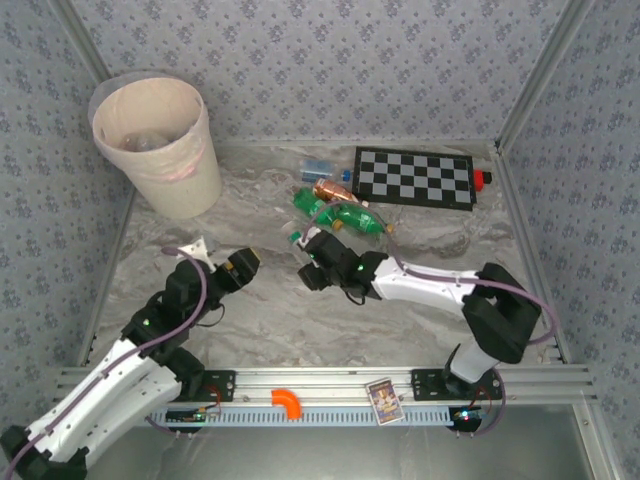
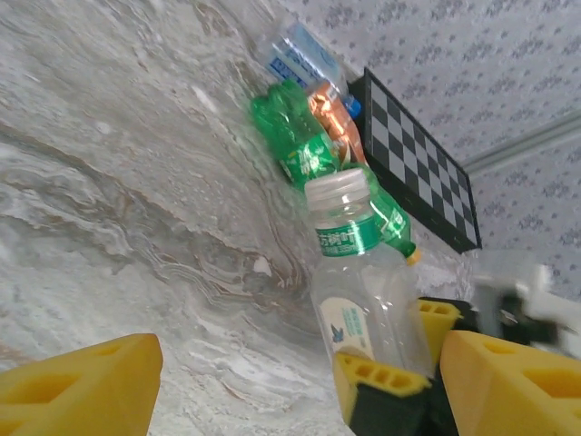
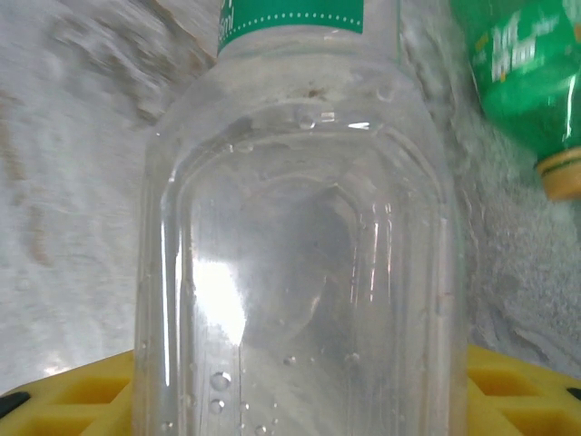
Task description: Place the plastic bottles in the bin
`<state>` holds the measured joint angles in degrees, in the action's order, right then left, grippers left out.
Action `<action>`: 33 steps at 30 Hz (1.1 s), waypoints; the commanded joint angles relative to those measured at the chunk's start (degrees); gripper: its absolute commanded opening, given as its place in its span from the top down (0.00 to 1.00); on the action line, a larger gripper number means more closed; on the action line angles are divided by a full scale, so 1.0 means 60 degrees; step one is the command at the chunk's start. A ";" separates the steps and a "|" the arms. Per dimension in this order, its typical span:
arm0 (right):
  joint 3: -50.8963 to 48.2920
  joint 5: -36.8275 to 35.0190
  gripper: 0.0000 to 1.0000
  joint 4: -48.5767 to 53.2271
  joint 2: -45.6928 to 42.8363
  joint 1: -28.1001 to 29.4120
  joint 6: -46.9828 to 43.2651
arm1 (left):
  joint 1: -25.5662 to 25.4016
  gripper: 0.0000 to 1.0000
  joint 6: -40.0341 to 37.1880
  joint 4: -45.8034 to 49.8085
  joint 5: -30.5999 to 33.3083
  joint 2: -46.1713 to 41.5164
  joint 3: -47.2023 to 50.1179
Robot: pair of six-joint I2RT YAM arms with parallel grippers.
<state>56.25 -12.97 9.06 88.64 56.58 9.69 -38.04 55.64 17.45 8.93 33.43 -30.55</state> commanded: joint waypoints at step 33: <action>-0.1291 -0.0826 0.41 -0.1262 -0.2430 0.1864 -0.1117 | -0.0025 0.50 -0.0066 -0.2876 -0.1819 0.2699 -0.1090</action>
<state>48.49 -16.95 3.27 74.98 67.44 3.79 -38.04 55.94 1.28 -2.13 49.65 -34.96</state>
